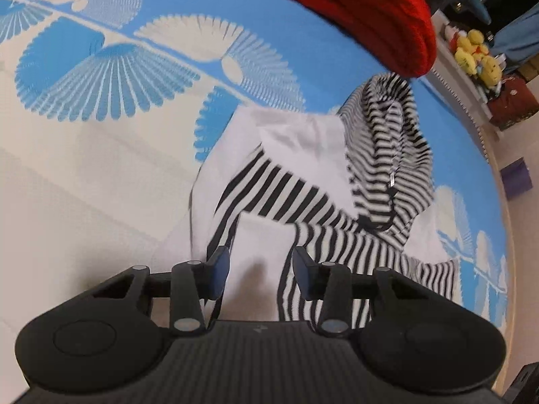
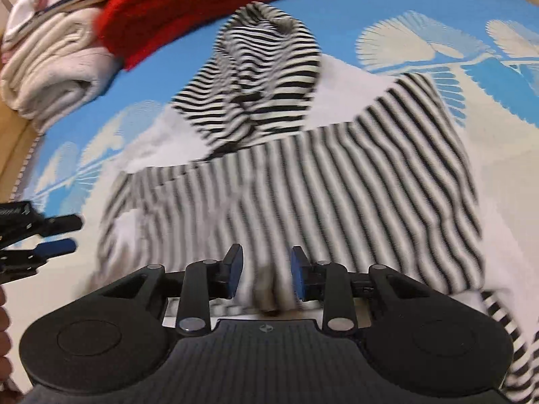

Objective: Fold small clothes

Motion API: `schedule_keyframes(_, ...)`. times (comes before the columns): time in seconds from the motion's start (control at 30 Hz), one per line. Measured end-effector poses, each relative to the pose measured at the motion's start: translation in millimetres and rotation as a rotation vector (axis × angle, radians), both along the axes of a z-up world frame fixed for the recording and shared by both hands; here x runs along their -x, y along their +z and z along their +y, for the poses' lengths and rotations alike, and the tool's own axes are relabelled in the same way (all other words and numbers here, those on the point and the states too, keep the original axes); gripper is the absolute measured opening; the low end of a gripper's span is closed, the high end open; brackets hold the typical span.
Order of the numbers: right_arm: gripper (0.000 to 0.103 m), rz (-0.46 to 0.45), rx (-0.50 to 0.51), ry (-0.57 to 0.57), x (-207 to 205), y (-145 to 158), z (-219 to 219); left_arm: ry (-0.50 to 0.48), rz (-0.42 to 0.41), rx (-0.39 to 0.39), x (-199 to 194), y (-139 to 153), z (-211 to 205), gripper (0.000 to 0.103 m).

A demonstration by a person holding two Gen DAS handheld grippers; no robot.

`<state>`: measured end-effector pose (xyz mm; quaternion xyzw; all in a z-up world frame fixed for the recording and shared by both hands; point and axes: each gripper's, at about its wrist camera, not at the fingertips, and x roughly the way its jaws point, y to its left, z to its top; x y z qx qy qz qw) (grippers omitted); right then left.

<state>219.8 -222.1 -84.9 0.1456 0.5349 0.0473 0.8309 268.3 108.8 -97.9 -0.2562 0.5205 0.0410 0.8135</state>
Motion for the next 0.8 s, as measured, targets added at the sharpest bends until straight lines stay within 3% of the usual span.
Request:
schedule_keyframes(0.1,0.032,0.052,0.065,-0.071,-3.8,-19.8,-30.1,-0.025,0.053,-0.002,-2.5,-19.7,-8.9,0.046)
schedule_keyframes(0.13,0.024,0.079,0.034,-0.098,-5.1,-30.2,-42.8,-0.037,0.074,-0.007,-2.5,-26.7,-12.5,0.046)
schedule_keyframes(0.23,0.014,0.092,-0.053,-0.132,-2.5,-32.5,-64.2,-0.095,0.118,-0.078,-2.5,-43.1,-24.4,0.041)
schedule_keyframes(0.37,0.021,0.073,-0.061,-0.182,1.1,-20.5,-79.8,-0.124,0.106,-0.144,-2.6,-35.8,-34.8,0.038)
schedule_keyframes(0.5,0.024,0.055,0.031,-0.281,2.0,-17.2,-102.9,-0.136,0.103,-0.186,-1.4,-31.0,-40.9,0.040)
schedule_keyframes(0.6,0.026,0.093,0.046,-0.293,2.9,-30.0,-113.7,-0.149,0.117,-0.204,-0.7,-37.5,-44.8,0.040)
schedule_keyframes(0.8,0.025,0.082,0.105,-0.241,1.8,-29.1,-101.8,-0.175,0.109,-0.234,-0.3,-37.2,-50.3,0.038)
